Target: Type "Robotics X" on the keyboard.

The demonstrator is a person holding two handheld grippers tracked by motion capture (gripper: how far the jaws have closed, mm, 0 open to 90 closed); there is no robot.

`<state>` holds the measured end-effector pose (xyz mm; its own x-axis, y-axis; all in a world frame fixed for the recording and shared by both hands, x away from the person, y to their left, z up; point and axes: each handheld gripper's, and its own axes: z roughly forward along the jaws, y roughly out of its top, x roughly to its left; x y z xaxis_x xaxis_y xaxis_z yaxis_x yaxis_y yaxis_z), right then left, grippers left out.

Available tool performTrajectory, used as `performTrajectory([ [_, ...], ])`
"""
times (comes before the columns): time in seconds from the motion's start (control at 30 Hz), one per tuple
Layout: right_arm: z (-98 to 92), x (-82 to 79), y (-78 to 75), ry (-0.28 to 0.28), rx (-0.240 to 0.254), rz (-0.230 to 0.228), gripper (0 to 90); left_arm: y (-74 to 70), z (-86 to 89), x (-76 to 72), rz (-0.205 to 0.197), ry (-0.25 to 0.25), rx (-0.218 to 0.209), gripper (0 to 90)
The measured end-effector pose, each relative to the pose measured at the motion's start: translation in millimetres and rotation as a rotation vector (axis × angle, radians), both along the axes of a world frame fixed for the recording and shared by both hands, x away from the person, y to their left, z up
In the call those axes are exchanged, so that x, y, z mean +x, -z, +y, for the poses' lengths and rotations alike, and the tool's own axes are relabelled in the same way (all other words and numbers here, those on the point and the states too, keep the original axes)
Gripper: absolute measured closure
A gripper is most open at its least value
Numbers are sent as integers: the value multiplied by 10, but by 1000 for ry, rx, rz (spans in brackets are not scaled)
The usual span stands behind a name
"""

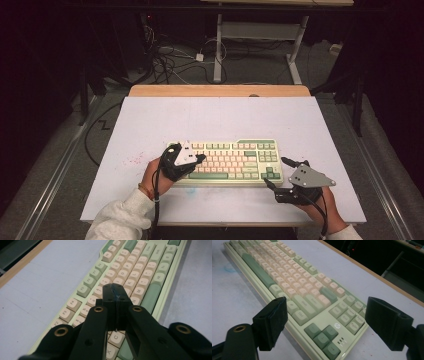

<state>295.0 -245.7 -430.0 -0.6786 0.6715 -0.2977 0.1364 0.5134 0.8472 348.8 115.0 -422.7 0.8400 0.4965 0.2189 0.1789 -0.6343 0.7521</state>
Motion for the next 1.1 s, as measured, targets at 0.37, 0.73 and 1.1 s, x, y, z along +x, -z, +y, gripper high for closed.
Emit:
performTrajectory([
  [0.37,-16,7,-13,-4,6,9,205,10,161,-67,-50,-27,0,831],
  [0.73,-2,46,-55,-15,36,22,230,81,311,-162,-102,-59,-27,345],
  [1.1,40,126,-127,-67,48,48,617,159,503,-327,-143,-98,-23,182],
])
